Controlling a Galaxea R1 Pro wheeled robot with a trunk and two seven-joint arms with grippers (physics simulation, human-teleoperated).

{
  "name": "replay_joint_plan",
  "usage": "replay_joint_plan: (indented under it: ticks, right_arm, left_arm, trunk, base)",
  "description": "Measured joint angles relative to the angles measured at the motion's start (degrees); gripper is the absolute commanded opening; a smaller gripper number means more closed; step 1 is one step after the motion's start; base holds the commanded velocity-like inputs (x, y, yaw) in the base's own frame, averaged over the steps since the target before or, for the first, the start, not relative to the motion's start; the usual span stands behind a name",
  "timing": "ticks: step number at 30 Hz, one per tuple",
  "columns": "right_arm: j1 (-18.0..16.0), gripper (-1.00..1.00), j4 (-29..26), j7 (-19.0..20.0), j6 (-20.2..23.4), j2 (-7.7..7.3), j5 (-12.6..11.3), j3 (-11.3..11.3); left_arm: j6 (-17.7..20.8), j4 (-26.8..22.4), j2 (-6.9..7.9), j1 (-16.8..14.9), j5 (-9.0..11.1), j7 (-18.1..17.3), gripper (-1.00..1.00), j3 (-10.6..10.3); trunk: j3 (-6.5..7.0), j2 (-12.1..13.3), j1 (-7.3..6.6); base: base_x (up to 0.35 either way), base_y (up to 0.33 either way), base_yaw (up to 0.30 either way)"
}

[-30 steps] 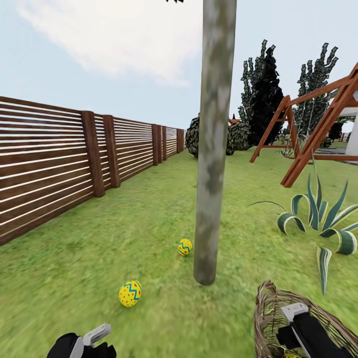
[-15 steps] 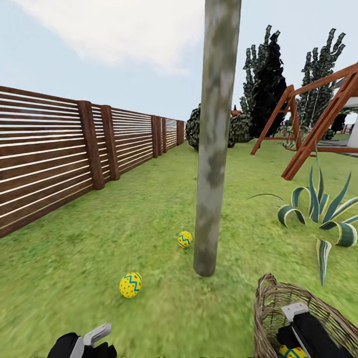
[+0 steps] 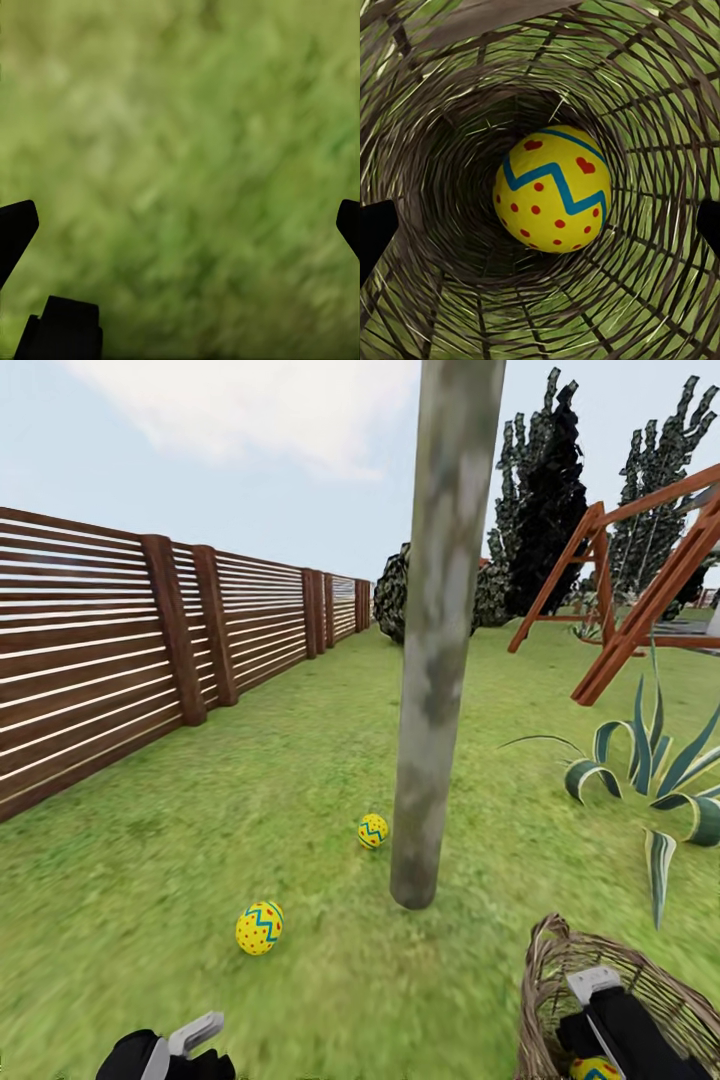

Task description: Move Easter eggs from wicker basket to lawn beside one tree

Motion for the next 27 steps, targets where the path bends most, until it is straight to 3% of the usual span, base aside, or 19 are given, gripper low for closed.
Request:
replay_joint_plan:
  ticks: [7, 18, 27]
  right_arm:
    - [0.00, 1.00, -0.14, -0.06, -0.01, 0.03, -0.06, -1.54]
    - [-0.02, 1.00, -0.09, -0.06, -0.01, 0.17, 0.01, -1.68]
    - [-0.01, 1.00, -0.09, -0.06, -0.01, 0.20, 0.01, -1.63]
  left_arm:
    - [0.00, -0.01, 0.00, 0.00, -0.01, 0.04, 1.00, 0.10]
    - [-0.01, -0.07, -0.08, 0.00, 0.06, -0.33, 1.00, 0.03]
    - [0.00, 0.09, -0.08, 0.00, 0.18, -0.19, 1.00, 0.09]
  trunk:
    - [-1.55, -0.10, 0.18]
    - [-3.99, -0.24, 0.45]
    - [-5.99, -0.36, 0.70]
  base:
    - [0.000, 0.000, 0.000]
    - [0.169, -0.020, 0.000]
    - [0.016, 0.000, 0.000]
